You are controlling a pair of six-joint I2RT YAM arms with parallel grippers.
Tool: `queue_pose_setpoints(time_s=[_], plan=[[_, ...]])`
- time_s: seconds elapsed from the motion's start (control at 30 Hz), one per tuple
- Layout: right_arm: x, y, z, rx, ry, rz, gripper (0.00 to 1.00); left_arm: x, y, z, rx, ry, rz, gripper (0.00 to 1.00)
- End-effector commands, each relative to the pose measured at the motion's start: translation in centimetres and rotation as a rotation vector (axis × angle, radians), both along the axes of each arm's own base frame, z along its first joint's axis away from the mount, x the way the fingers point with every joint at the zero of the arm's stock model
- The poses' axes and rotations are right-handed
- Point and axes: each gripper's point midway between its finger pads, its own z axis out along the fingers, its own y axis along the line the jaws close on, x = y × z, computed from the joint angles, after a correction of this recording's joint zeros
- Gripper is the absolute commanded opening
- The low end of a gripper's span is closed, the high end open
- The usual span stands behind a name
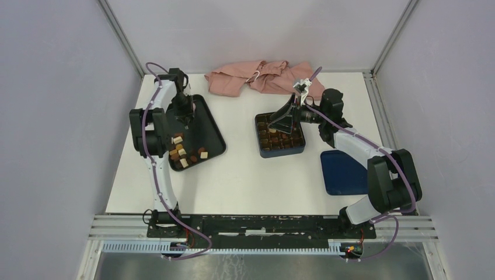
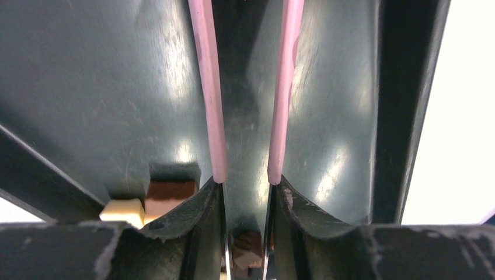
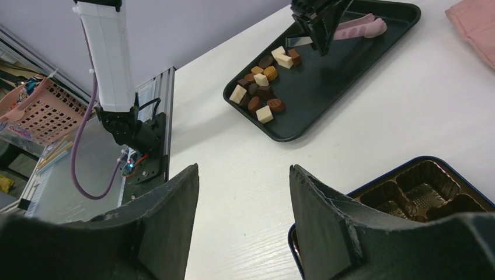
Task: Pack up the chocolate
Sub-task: Pick up the fake chocolate from the plate.
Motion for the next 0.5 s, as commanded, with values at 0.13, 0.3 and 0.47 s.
queue_pose_setpoints(time_s=[0.13, 0.3, 0.47], plan=[[0.8, -0.2, 0.4, -0.022, -0.079, -0.009, 0.64, -3.1, -0.1, 4.1, 0.004, -0.117, -0.035, 0.20], [2.3, -0.9, -0.7, -0.129, -0.160, -0.064, 0.64, -5.8, -0.8, 3.9, -0.031, -0.131, -0.036, 0.17], [3.0, -1.4, -1.3, -0.164, -0.185, -0.087, 0.64, -7.5, -1.4, 4.2, -0.061, -0.148, -0.034, 0.16]])
